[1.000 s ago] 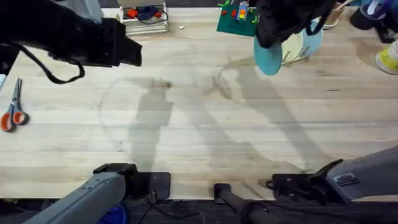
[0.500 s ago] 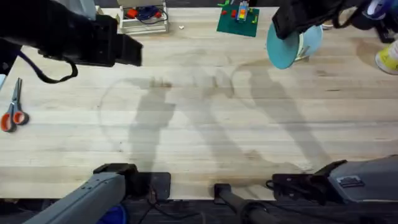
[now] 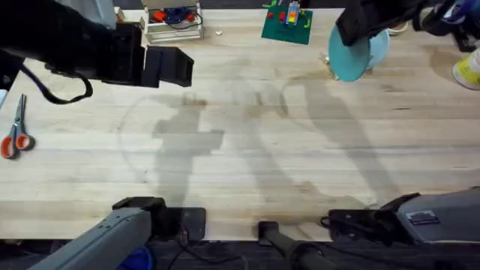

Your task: Pick up the plates from the table one by one and place each into a slot on the dish rack.

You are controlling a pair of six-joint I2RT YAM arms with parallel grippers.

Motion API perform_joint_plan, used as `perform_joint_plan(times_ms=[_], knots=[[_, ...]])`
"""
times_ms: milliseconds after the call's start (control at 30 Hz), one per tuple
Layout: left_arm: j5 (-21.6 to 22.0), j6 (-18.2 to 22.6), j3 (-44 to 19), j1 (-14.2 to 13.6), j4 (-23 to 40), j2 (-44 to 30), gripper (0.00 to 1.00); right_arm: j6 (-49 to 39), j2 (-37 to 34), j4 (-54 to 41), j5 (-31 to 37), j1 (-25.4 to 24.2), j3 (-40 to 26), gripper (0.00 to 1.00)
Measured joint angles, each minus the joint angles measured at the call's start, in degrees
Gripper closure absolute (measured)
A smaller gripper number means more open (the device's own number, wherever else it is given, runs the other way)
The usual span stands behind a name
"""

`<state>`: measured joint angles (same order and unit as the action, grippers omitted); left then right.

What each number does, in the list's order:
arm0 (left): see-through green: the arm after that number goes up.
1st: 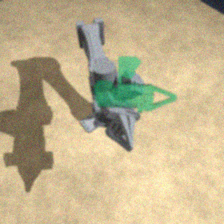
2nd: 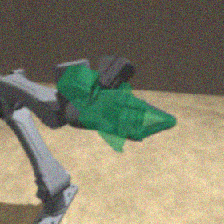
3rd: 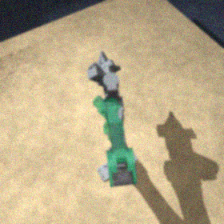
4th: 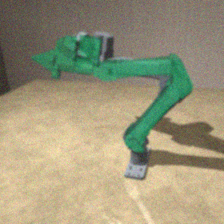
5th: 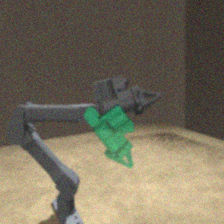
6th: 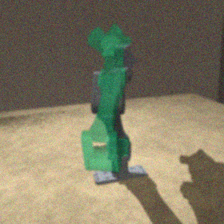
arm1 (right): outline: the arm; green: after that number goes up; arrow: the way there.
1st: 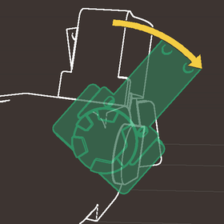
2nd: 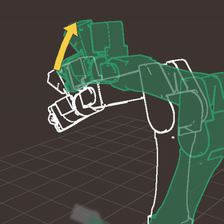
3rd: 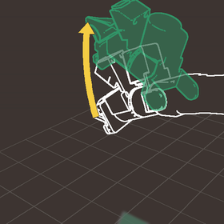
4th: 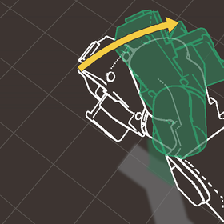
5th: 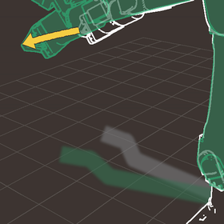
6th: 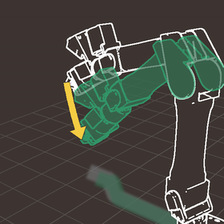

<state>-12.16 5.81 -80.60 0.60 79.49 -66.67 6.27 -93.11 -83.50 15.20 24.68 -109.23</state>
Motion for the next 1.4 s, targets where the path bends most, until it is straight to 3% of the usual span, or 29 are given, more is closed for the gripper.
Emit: perform_joint_plan(times_ms=[533,700,1000,1400], knots=[[0.0,0.0,0.0,0.0,0.86,0.0,0.006,-8.79,-0.02,0.85,-7.08,-16.48,0.0,0.969],[0.0,-0.01,0.0,0.0,0.87,0.0,0.005,-12.08,-0.01,2.75,-7.75,-20.79,0.0,0.97],[0.0,0.0,0.0,0.0,0.85,0.0,0.004,-18.4,-0.02,8.82,-14.87,-29.74,0.0,0.97],[0.0,0.02,0.0,0.0,0.85,0.0,0.006,-23.04,-0.02,9.71,-15.39,-32.59,0.0,0.97]])
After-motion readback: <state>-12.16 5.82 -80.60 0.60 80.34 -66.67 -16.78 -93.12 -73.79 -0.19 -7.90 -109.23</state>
